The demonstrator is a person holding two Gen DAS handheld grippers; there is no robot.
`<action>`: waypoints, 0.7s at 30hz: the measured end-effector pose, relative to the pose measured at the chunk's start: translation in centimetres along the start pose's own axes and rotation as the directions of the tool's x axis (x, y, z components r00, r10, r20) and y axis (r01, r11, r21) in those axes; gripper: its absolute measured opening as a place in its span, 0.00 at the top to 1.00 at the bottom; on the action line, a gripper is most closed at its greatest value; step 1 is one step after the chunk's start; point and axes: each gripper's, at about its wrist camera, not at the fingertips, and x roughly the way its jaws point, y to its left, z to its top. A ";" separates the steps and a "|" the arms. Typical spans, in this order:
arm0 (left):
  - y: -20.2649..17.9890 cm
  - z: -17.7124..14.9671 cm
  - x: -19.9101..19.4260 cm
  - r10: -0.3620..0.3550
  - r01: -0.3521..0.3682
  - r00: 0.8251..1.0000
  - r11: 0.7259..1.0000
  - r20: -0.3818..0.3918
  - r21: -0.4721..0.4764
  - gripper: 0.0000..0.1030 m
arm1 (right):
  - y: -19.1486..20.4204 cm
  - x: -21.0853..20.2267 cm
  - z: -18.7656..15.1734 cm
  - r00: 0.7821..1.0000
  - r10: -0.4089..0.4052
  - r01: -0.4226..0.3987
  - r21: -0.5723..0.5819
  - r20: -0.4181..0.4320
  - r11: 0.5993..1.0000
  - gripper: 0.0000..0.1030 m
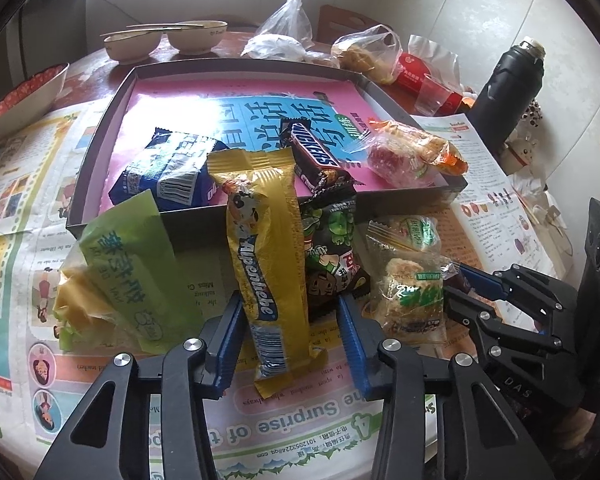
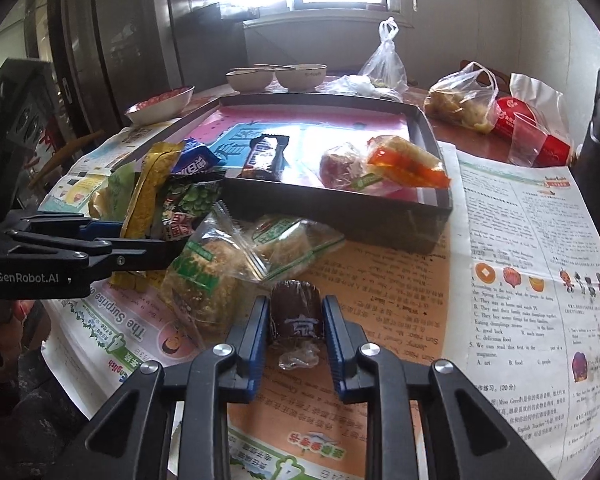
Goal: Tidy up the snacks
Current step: 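Close the left gripper on the yellow wafer bar while the right closes on the brown round packet, then lift the yellow wafer bar over the tray with the left gripper while the right carries the brown packet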
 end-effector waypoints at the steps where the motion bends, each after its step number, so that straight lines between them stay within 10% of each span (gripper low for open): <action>1: 0.0 0.0 0.0 -0.002 0.002 1.000 1.000 0.000 -0.001 0.56 | -0.2 -0.1 0.0 1.000 0.001 -0.001 0.007 -0.001 1.000 0.74; 5: 0.3 0.0 0.1 -0.034 0.034 0.999 0.999 -0.005 -0.014 0.75 | -0.8 -0.3 0.0 1.000 -0.003 0.003 0.030 -0.001 1.000 0.74; 21: 1.1 0.3 -3.1 -0.051 0.053 0.997 0.998 0.065 -0.030 0.75 | -2.0 -2.5 0.8 0.999 0.008 -0.013 0.094 0.053 0.996 0.74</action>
